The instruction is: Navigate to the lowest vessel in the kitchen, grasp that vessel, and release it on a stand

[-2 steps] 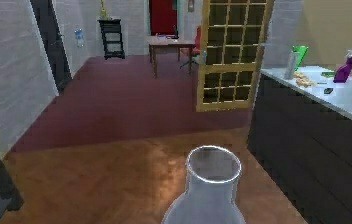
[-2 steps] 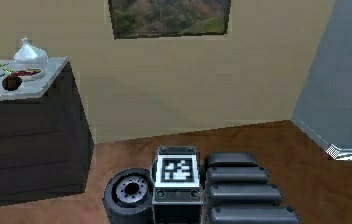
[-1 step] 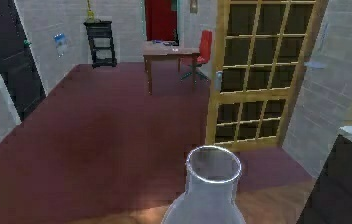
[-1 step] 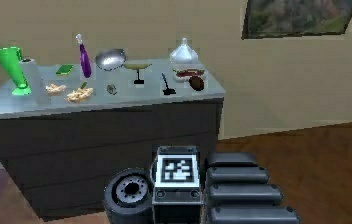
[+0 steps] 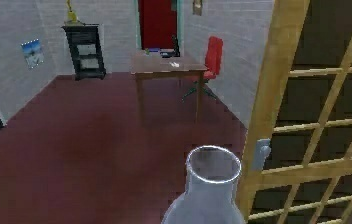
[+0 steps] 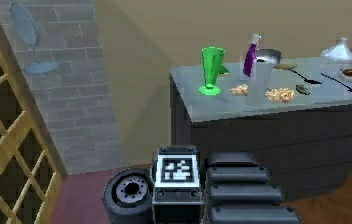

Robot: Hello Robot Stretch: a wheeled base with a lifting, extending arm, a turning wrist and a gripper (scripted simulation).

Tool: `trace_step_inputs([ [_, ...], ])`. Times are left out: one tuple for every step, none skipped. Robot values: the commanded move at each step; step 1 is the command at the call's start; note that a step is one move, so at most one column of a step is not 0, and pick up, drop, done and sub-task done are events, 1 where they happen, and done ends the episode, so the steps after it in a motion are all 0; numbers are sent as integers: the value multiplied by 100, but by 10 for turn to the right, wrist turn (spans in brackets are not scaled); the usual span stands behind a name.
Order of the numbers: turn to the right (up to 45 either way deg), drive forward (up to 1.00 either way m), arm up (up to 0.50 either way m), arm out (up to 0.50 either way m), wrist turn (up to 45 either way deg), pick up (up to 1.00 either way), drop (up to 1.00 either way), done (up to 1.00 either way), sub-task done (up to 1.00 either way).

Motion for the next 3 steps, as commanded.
trace_step_inputs([
  [0,40,0,0,0,0,0,0,0],
  [30,0,0,0,0,0,0,0,0],
  [0,70,0,0,0,0,0,0,0],
])
